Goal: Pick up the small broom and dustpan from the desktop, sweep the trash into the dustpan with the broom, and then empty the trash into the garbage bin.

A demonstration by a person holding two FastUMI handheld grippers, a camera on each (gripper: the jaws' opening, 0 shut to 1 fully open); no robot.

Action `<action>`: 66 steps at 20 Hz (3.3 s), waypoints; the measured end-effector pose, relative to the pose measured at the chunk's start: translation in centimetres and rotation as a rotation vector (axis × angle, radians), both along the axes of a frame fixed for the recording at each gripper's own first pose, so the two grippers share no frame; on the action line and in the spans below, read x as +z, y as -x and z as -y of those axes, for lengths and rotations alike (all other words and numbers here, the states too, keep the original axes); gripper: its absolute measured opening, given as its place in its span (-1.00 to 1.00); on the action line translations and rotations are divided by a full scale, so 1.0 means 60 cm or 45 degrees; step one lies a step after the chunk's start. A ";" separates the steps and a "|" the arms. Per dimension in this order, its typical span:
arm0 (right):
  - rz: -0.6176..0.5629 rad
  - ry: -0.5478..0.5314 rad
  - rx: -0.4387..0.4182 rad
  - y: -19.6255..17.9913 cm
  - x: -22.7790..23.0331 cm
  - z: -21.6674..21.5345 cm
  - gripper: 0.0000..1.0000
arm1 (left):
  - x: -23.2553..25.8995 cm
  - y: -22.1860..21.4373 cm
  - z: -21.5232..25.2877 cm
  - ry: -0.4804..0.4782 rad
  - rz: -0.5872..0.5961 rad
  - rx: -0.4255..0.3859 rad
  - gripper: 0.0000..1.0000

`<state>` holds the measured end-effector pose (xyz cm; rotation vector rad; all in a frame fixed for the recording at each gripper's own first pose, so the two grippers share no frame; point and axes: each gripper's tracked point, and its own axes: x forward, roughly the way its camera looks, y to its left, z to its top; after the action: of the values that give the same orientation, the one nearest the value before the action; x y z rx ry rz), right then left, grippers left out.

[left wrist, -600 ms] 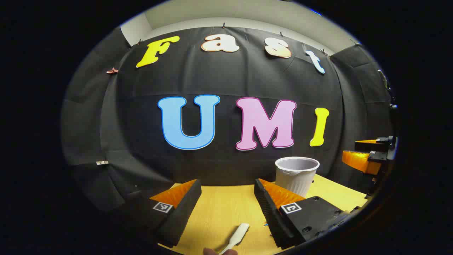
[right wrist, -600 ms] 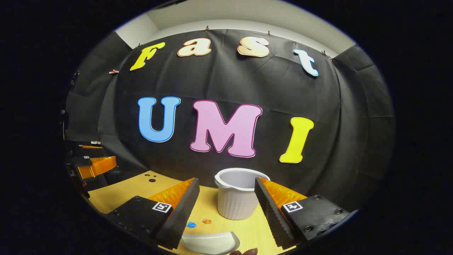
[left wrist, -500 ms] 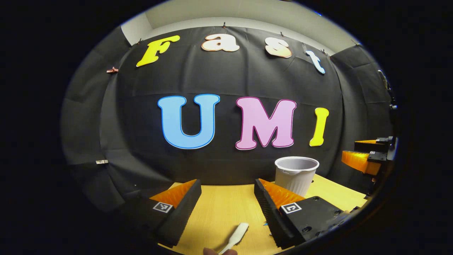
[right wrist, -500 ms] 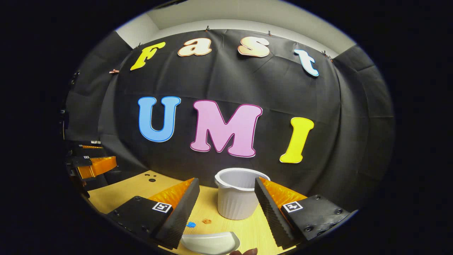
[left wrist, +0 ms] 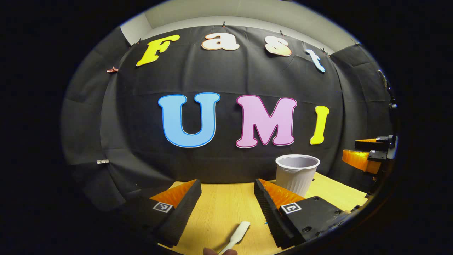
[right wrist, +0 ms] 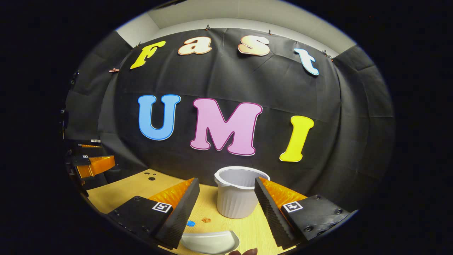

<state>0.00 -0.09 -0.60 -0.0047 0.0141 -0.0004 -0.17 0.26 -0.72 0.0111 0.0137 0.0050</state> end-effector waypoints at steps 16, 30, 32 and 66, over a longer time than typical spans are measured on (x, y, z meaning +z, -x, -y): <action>-0.819 0.106 0.273 0.128 -0.294 -0.001 0.94 | -0.036 0.002 -0.014 -0.004 -0.057 0.020 0.91; -1.441 0.208 0.414 0.178 -0.591 -0.012 0.84 | -0.058 0.025 -0.019 -0.036 -0.112 0.065 0.91; -1.498 0.204 0.402 0.176 -0.617 -0.014 0.81 | -0.063 0.029 -0.020 -0.029 -0.121 0.081 0.91; -1.442 0.101 0.385 0.177 -0.564 0.041 -0.39 | -0.524 0.022 -0.003 -0.192 -1.362 -0.358 0.83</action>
<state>-10.62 -2.58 -34.42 -0.0860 1.1459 0.3048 -1.46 0.44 -32.15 0.1653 1.0817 -0.2818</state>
